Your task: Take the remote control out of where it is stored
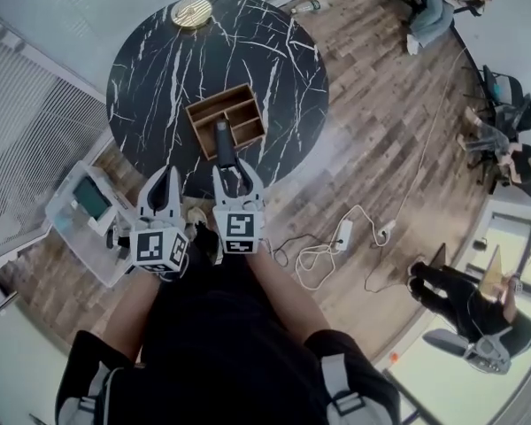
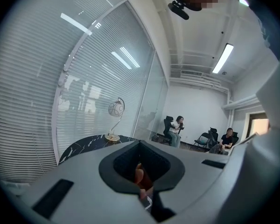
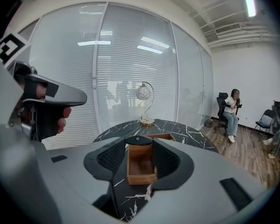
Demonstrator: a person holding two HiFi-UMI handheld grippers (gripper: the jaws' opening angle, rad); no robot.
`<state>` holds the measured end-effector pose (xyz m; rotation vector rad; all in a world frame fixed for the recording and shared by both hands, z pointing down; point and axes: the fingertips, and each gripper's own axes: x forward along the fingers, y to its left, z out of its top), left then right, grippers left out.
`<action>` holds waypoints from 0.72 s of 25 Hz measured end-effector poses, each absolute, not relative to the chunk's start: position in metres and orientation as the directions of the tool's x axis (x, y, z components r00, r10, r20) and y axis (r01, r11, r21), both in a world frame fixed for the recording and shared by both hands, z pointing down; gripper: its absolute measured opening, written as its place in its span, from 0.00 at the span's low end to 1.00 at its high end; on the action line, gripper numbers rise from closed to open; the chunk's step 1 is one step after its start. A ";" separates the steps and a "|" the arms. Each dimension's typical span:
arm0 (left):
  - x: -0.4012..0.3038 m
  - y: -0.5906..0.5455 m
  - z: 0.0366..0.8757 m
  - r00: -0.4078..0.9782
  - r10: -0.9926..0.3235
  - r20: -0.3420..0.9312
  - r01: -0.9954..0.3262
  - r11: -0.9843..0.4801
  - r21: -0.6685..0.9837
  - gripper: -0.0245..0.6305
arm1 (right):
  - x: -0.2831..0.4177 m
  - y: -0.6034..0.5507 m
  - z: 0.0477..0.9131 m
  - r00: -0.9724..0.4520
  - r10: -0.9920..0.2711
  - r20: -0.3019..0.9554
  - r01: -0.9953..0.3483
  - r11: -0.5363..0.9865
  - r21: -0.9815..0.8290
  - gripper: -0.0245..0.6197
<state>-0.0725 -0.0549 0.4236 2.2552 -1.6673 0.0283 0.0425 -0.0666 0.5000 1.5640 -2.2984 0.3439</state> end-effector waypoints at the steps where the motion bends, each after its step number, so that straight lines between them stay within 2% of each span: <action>1: -0.072 -0.054 0.420 0.313 -0.927 0.208 -0.933 -0.258 0.251 0.05 | 0.043 -0.066 0.496 -0.337 -0.851 0.402 -0.931 0.365 -0.008 0.33; 18: -0.063 -0.053 0.390 0.311 -0.937 0.156 -0.936 -0.275 0.219 0.05 | 0.050 -0.064 0.439 -0.362 -0.878 0.312 -0.923 0.384 0.010 0.33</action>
